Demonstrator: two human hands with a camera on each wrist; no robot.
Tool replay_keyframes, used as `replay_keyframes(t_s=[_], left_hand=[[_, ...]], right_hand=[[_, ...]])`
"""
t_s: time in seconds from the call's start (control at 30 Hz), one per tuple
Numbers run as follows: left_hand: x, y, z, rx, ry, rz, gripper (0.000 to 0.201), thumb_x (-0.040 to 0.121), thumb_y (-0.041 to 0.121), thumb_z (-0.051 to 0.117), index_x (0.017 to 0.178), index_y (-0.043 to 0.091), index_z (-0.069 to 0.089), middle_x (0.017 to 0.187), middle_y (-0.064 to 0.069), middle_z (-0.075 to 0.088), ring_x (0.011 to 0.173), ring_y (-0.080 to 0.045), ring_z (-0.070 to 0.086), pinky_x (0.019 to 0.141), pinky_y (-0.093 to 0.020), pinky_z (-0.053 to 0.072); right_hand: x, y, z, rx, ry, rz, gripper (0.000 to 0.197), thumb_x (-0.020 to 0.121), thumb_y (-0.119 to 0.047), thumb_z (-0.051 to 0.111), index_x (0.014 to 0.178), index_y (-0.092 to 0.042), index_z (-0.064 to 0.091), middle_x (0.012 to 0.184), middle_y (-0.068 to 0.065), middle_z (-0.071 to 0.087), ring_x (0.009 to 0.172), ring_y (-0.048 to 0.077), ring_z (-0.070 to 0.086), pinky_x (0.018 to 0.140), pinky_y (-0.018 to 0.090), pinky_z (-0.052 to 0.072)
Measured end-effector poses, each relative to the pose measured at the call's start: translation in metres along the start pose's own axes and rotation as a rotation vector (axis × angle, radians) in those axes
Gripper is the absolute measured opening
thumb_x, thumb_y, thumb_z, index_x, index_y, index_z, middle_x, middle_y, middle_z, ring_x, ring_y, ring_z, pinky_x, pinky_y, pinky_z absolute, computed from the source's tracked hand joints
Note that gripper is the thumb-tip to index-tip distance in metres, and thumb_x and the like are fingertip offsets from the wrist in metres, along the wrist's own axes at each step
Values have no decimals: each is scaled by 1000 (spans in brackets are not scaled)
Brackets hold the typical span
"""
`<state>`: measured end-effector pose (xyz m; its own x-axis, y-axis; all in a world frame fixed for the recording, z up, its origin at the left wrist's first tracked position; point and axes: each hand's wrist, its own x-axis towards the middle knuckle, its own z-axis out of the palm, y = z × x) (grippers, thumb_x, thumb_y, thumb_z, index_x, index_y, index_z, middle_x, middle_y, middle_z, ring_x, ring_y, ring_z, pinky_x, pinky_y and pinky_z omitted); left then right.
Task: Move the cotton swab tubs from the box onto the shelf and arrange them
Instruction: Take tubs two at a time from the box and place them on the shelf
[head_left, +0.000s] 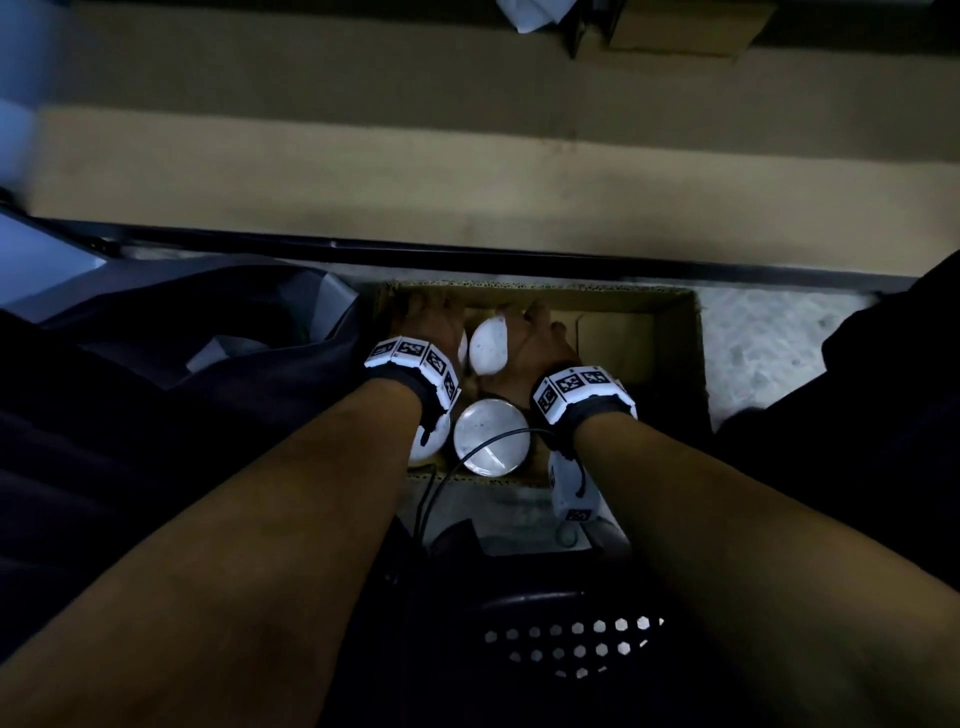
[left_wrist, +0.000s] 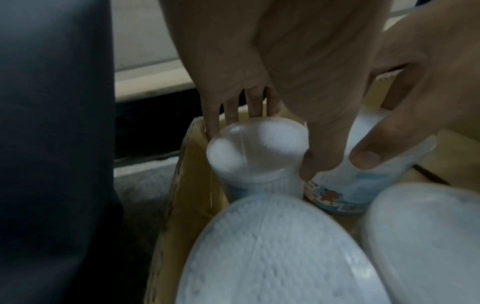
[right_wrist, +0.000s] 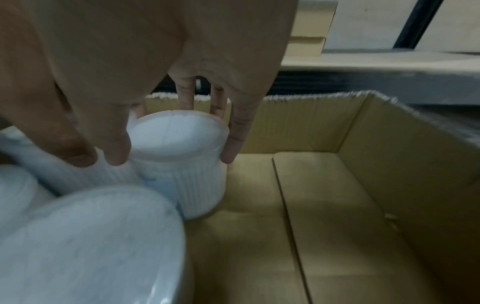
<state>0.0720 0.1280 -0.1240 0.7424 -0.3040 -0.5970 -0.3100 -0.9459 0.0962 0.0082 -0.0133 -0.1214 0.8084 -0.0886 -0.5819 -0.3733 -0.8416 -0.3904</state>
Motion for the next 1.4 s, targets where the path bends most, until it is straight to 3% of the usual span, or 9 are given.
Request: replay_keyframes(t_s=[0.1, 0.23, 0.37, 0.47, 0.7, 0.9, 1.07, 1.2, 1.4], left_hand=[[-13, 1, -12, 2, 57, 51, 80, 80, 43, 64, 146, 13, 31, 151, -15, 30, 139, -39, 30, 114, -52, 28], [-31, 13, -35, 43, 102, 96, 74, 74, 34, 70, 137, 12, 41, 140, -16, 37, 130, -38, 36, 103, -53, 39], [-47, 19, -63, 44, 87, 98, 75, 59, 42, 73, 125, 13, 50, 125, -14, 44, 122, -39, 42, 92, -51, 46], [-59, 24, -80, 52, 113, 104, 79, 46, 46, 64, 117, 13, 51, 117, -14, 48, 115, -40, 50, 94, -50, 47], [-100, 39, -128, 14, 248, 192, 77, 50, 36, 78, 118, 21, 47, 111, -3, 50, 108, -30, 48, 76, -41, 46], [-128, 45, -180, -27, 286, 272, 75, 51, 40, 86, 118, 35, 51, 117, 2, 42, 113, -30, 42, 91, -44, 48], [-159, 54, -227, 64, 362, 346, 81, 56, 46, 84, 127, 34, 48, 123, 3, 43, 113, -24, 41, 93, -42, 47], [-187, 58, -263, 114, 433, 399, 83, 59, 53, 79, 132, 33, 45, 129, 2, 44, 116, -24, 42, 95, -45, 47], [-220, 61, -309, 109, 600, 454, 87, 49, 72, 56, 128, 35, 50, 125, 4, 49, 106, -24, 47, 99, -41, 43]], right_hand=[[-5, 0, -12, 20, 7, -2, 119, 53, -69, 79, 150, -29, 22, 154, 9, 18, 137, 39, 32, 106, 50, 42], [-13, -2, -31, 30, 19, -14, 122, 58, -66, 81, 154, -29, 16, 161, 10, 7, 145, 39, 25, 113, 49, 35], [-28, -8, -57, 15, 109, -44, 101, 61, -54, 82, 145, -30, 31, 150, 12, 23, 129, 43, 43, 103, 50, 43], [-48, -13, -77, -55, 161, -51, 96, 64, -56, 76, 144, -30, 32, 145, 10, 28, 128, 41, 42, 104, 48, 42], [-91, -19, -138, -85, 196, -103, 99, 65, -54, 81, 146, -32, 31, 136, 6, 32, 124, 37, 45, 101, 45, 45], [-129, -23, -192, -94, 277, -171, 96, 66, -56, 80, 148, -31, 36, 141, 7, 38, 124, 32, 50, 103, 41, 46], [-160, -35, -235, -120, 338, -214, 88, 61, -66, 74, 138, -32, 47, 136, 3, 52, 118, 26, 55, 98, 39, 49], [-186, -46, -270, -99, 419, -268, 78, 64, -65, 74, 131, -30, 54, 126, -1, 63, 115, 23, 58, 96, 39, 51], [-229, -61, -315, -37, 556, -345, 75, 68, -60, 77, 134, -32, 54, 127, -6, 63, 120, 17, 56, 101, 28, 45]])
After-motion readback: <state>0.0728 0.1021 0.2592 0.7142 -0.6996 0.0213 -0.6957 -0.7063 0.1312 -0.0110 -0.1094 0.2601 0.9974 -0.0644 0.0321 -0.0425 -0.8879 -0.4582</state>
